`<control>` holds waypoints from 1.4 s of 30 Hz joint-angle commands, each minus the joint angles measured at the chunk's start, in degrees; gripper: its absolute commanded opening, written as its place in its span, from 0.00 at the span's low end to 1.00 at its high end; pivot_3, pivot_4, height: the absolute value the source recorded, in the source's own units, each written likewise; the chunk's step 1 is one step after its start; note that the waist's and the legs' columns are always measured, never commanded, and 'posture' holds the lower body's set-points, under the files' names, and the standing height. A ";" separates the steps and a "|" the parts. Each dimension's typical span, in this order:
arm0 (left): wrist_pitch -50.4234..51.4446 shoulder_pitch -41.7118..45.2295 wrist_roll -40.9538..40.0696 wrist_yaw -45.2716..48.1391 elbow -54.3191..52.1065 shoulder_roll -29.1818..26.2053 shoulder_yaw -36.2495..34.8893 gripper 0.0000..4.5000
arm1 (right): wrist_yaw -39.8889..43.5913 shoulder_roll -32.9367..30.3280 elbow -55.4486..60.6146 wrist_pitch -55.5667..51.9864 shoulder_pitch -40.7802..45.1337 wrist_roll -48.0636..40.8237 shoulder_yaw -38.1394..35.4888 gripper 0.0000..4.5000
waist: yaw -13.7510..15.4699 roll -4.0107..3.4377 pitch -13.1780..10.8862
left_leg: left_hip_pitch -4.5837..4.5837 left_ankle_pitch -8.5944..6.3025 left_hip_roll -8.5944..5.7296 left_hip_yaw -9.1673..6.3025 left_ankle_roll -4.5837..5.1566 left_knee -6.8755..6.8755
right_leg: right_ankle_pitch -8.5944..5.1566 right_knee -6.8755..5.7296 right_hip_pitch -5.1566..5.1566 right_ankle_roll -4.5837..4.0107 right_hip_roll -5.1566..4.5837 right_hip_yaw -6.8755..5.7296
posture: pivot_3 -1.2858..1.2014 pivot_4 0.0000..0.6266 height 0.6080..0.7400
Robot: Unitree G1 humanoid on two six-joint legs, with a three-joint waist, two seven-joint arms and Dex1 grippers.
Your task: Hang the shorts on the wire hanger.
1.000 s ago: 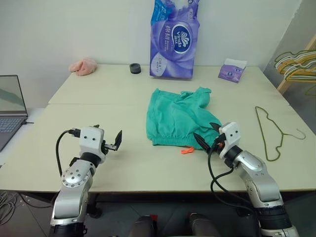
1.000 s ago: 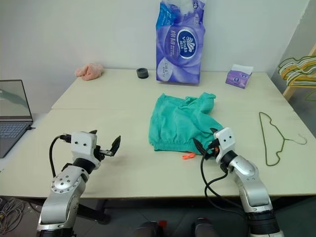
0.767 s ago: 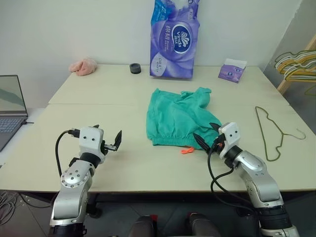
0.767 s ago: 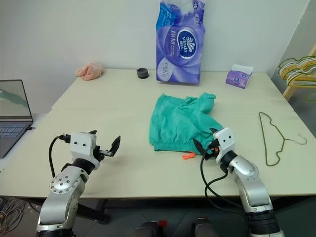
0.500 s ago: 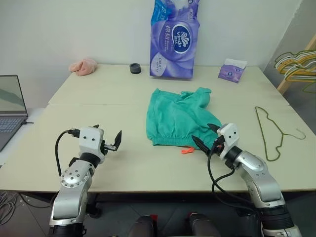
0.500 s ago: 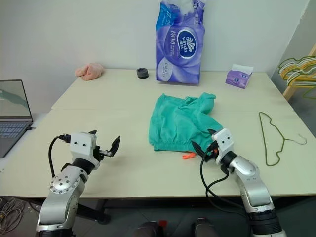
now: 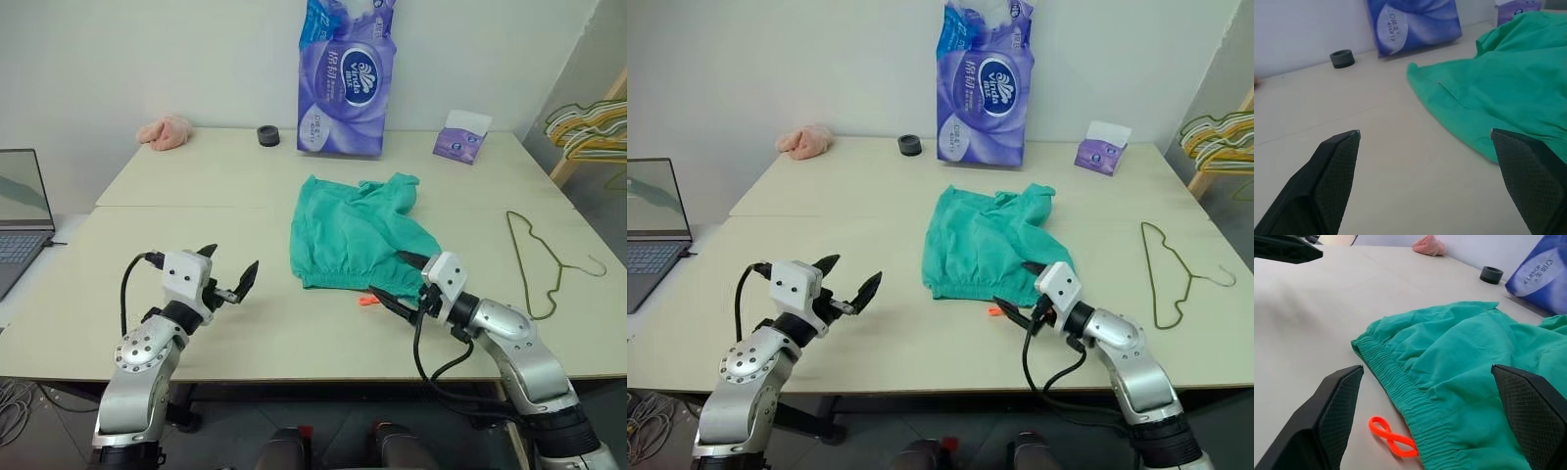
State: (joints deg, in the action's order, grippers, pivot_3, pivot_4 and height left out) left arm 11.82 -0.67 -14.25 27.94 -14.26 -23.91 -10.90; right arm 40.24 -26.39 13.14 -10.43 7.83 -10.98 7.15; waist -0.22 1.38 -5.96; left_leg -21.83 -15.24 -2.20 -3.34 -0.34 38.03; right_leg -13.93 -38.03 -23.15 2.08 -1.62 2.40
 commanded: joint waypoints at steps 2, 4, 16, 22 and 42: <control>-0.10 0.27 -3.65 4.61 -2.65 -2.13 -0.20 1.00 | 1.83 -2.90 0.95 1.43 0.30 2.75 1.29 0.99 | -0.02 0.00 0.00 | 0.00 0.00 0.00 0.00 0.00 0.00 | 0.00 0.01 0.00 0.00 0.00 0.00 | 0.51 0.11 1.00; 1.18 -0.23 -5.17 7.59 -3.59 -3.85 0.35 1.00 | 1.76 -4.71 -0.81 0.12 -0.16 5.08 2.26 0.99 | -0.04 0.00 0.00 | 0.00 0.00 0.00 0.00 0.00 0.00 | -0.01 0.00 0.00 -0.02 0.00 -0.01 | 0.51 0.11 1.00; 6.46 0.58 -9.64 14.73 -6.53 -9.28 1.53 1.00 | -0.91 -9.34 -11.10 -0.53 3.78 14.72 2.85 0.64 | -0.25 -0.01 0.00 | 0.02 0.00 0.04 0.08 0.00 0.00 | -0.07 0.00 0.00 -0.11 0.23 0.04 | 0.51 0.11 1.00; 6.23 2.16 -9.47 15.33 -4.80 -9.74 0.92 1.00 | 2.92 -13.67 -20.54 6.99 11.78 17.87 3.75 0.17 | -0.34 -0.02 0.00 | 0.02 0.00 0.03 0.11 0.00 0.00 | -0.07 0.01 0.01 -0.12 0.24 0.06 | 0.51 0.10 1.00; 5.65 5.09 -9.26 17.37 -1.85 -10.06 2.88 1.00 | 17.63 -24.94 -56.47 51.09 40.03 29.14 14.85 0.59 | -3.01 -0.14 0.02 | 0.05 -0.05 0.22 0.28 -0.06 -0.03 | -0.04 0.03 -0.02 -0.28 0.18 0.20 | 0.49 0.09 1.00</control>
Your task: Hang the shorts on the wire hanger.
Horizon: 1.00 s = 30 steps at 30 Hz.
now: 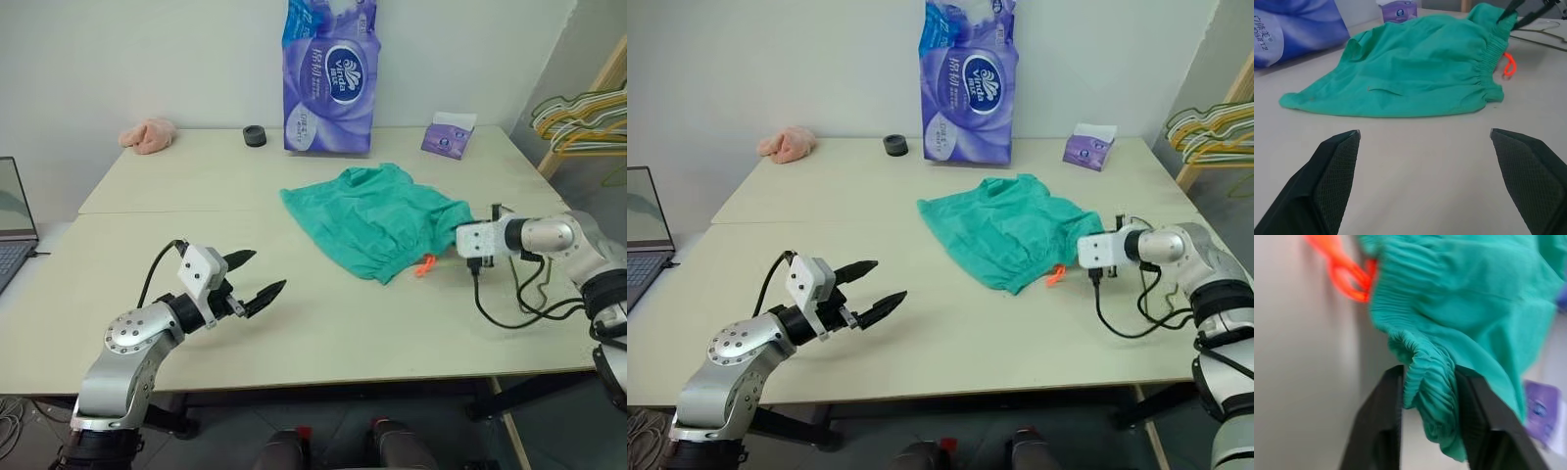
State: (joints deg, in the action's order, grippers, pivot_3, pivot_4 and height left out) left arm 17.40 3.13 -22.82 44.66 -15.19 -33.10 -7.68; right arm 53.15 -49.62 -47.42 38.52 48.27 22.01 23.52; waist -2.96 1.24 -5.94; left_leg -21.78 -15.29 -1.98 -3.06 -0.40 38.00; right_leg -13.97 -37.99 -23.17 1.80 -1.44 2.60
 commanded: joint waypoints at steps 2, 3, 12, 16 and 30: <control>0.14 1.60 -0.77 0.94 -0.52 -1.20 -0.45 1.00 | 8.64 -1.95 8.75 -0.70 -2.76 -8.67 -3.18 0.76 | -0.44 0.00 0.01 | 0.02 0.00 0.05 0.00 0.00 0.00 | 0.01 -0.01 0.00 -0.02 0.01 -0.01 | 0.49 0.09 1.00; 0.04 1.75 -0.74 1.14 -0.02 -1.38 -0.61 1.00 | 11.21 -1.95 12.38 -4.15 -4.48 -12.53 -4.39 0.82 | -0.49 0.00 0.01 | 0.02 0.00 0.10 -0.01 0.00 0.00 | 0.02 -0.01 0.00 -0.04 0.04 -0.03 | 0.48 0.09 1.00; -0.40 2.18 -1.24 5.91 6.85 -5.73 -3.49 1.00 | 6.15 8.06 48.57 -37.98 -21.78 -27.44 -8.61 1.00 | -0.71 -0.11 0.14 | 0.02 -0.05 0.47 -0.25 -0.06 -0.02 | 0.08 -0.07 -0.02 -0.13 0.28 -0.11 | 0.48 0.09 1.00; 0.29 2.83 -1.60 7.53 7.29 -7.55 -3.39 1.00 | -4.70 16.33 49.98 -46.09 -23.03 -19.60 -6.23 1.00 | -0.26 -0.13 0.13 | 0.01 -0.05 0.43 -0.14 -0.09 0.01 | 0.08 -0.07 -0.07 -0.15 0.29 -0.14 | 0.48 0.09 1.00; 2.16 4.80 -1.54 6.83 4.31 -7.72 -2.03 1.00 | -13.16 28.10 34.90 -56.47 -17.13 -9.71 -1.11 0.81 | -0.67 -0.07 0.19 | 0.04 -0.05 0.44 -0.15 -0.11 0.01 | 0.11 -0.08 -0.08 -0.20 0.33 -0.18 | 0.48 0.10 1.00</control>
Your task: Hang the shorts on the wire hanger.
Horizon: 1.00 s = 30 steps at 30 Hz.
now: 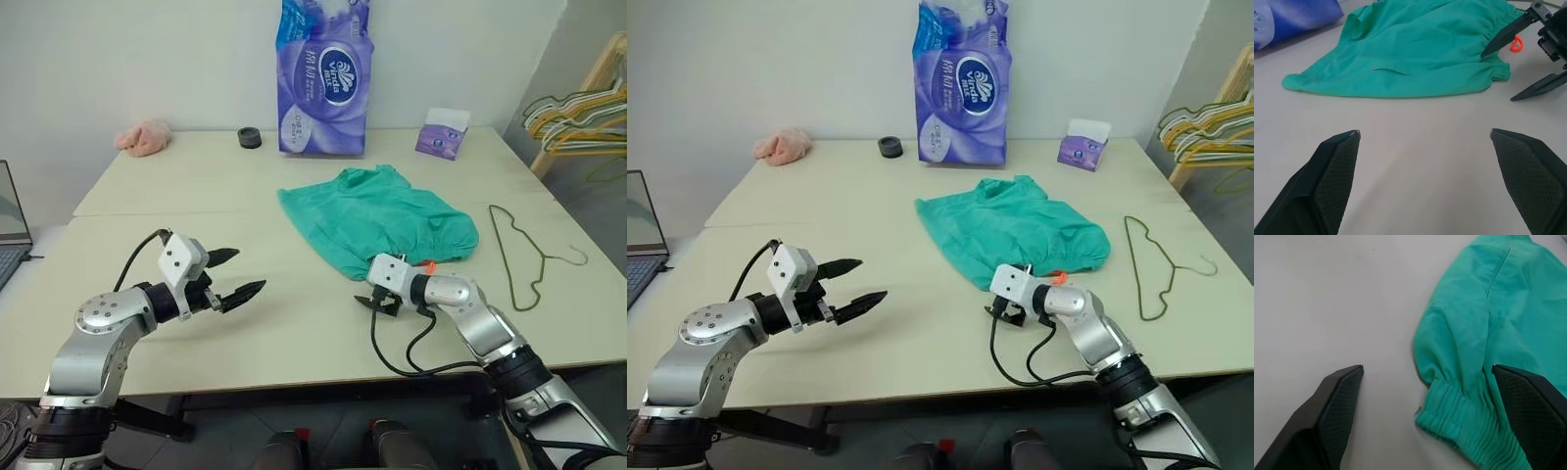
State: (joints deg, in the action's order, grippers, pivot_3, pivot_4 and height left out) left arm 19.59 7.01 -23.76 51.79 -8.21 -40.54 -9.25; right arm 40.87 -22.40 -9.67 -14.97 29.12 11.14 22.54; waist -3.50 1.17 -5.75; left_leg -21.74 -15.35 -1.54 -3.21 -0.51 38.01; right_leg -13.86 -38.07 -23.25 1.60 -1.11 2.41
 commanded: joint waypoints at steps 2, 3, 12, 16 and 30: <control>0.01 0.82 -0.51 -0.24 -3.04 -0.29 -0.38 1.00 | -0.68 1.77 -4.09 -4.50 2.90 0.63 -0.47 0.66 | -0.27 -0.01 0.01 | 0.02 0.00 0.00 0.00 0.00 -0.02 | 0.00 -0.01 0.00 0.00 0.00 -0.01 | 0.48 0.10 1.00; -0.02 0.80 -0.44 -0.19 -3.14 -0.31 -0.35 1.00 | -0.69 2.01 -4.61 -4.88 3.33 0.69 -0.44 0.59 | -0.25 0.00 0.01 | 0.02 0.00 0.00 -0.02 0.00 -0.02 | 0.00 -0.01 0.02 0.00 0.00 0.00 | 0.48 0.10 1.00; -2.46 2.35 2.47 -0.46 -1.17 -0.44 1.11 1.00 | 2.44 -0.47 0.01 -2.06 4.17 0.16 -0.77 0.01 | -0.10 -0.03 0.00 | 0.00 0.00 -0.02 -0.03 0.00 -0.01 | 0.00 0.00 0.02 0.00 0.00 -0.01 | 0.48 0.10 1.00; -10.76 4.81 8.87 -0.81 2.29 -0.51 4.01 1.00 | 7.46 -3.68 10.14 -5.78 3.33 -3.53 -2.56 0.01 | -0.24 -0.03 0.00 | -0.01 0.00 -0.03 -0.03 0.00 -0.01 | 0.00 0.01 0.00 0.00 -0.01 -0.02 | 0.48 0.11 1.00; -39.38 19.12 25.82 -5.83 26.71 3.49 13.33 1.00 | 15.87 -12.02 33.44 -18.05 1.45 -12.40 -4.65 0.01 | -1.33 -0.03 -0.01 | -0.05 -0.01 -0.01 -0.07 0.01 -0.02 | 0.00 0.03 -0.01 0.01 -0.02 -0.08 | 0.45 0.13 1.00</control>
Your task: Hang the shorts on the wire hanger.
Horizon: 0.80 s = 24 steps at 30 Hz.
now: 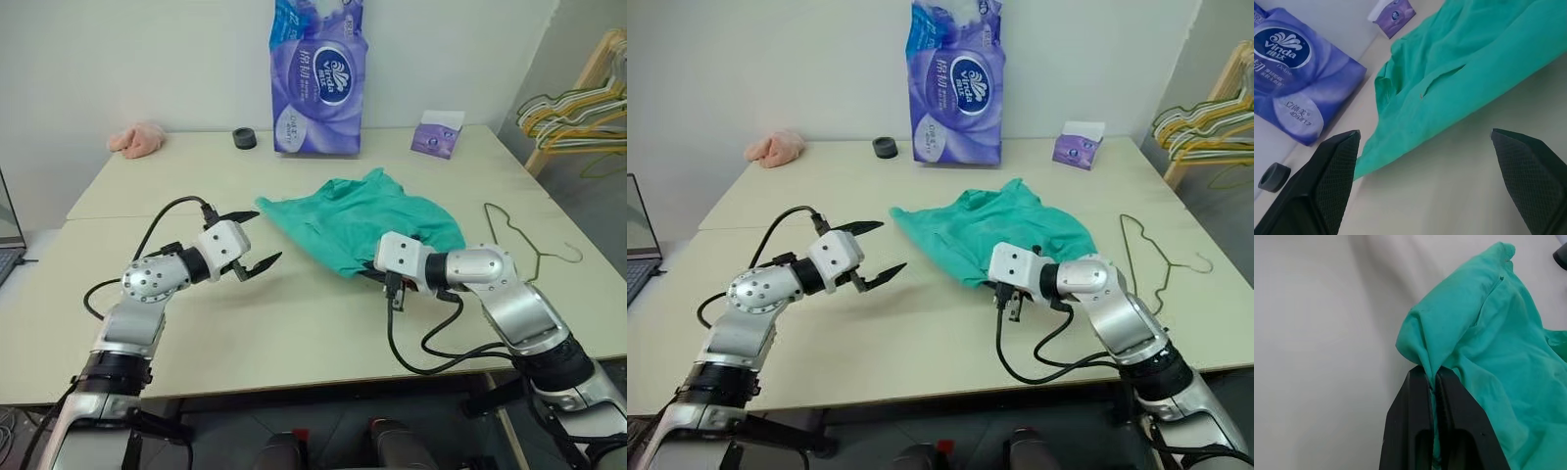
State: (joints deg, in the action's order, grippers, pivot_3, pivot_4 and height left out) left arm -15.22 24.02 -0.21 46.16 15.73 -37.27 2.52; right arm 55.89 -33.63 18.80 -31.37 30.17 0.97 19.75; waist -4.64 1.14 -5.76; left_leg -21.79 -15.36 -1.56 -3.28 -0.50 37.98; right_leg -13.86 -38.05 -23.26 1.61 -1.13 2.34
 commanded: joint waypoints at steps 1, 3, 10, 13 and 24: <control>-6.07 2.68 3.22 -0.28 4.27 0.13 2.28 1.00 | 1.15 -1.23 6.12 -2.27 0.30 -2.86 -2.09 0.01 | -0.39 0.00 0.00 | -0.01 0.00 0.01 -0.02 0.00 -0.01 | 0.00 0.00 0.00 0.00 0.00 -0.01 | 0.45 0.13 1.00; -8.89 4.54 5.29 -1.63 7.92 0.13 3.22 1.00 | 1.93 -2.64 8.58 -3.46 -0.19 -4.16 -2.63 0.01 | -0.51 0.00 0.00 | -0.02 -0.01 0.02 -0.04 0.00 -0.02 | 0.00 0.01 -0.02 0.00 0.00 -0.01 | 0.44 0.13 1.00; -17.07 10.29 11.02 -6.07 19.41 -0.86 5.08 1.00 | 2.27 -6.82 13.46 -5.98 -1.99 -7.83 -4.18 0.01 | -0.80 0.01 -0.01 | -0.05 -0.01 0.02 -0.05 0.00 -0.01 | -0.01 0.04 -0.02 0.02 0.00 -0.06 | 0.44 0.14 1.00; -20.60 12.89 15.60 -10.45 25.29 -2.17 6.21 1.00 | 2.98 -8.50 15.93 -8.48 -2.56 -11.67 -7.02 0.01 | -1.11 0.01 -0.02 | -0.06 -0.01 0.02 -0.05 0.00 -0.01 | -0.01 0.05 -0.03 0.02 0.00 -0.07 | 0.43 0.14 1.00; -27.54 20.00 27.92 -22.98 38.52 -4.29 12.15 0.66 | 4.40 -15.31 21.22 -10.48 -5.61 -19.26 -11.90 0.00 | -2.18 0.05 -0.06 | -0.12 -0.04 0.02 -0.11 0.01 -0.02 | -0.05 0.07 -0.03 0.09 0.00 -0.14 | 0.42 0.15 1.00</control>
State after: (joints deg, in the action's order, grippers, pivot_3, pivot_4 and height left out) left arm -40.74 42.41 26.40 24.20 53.98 -40.98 13.61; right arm 59.97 -48.37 37.95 -42.03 24.31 -17.05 9.94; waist -6.82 1.19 -5.82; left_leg -21.91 -15.40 -1.54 -3.38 -0.49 37.96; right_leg -13.92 -37.98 -23.28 1.71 -1.13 2.20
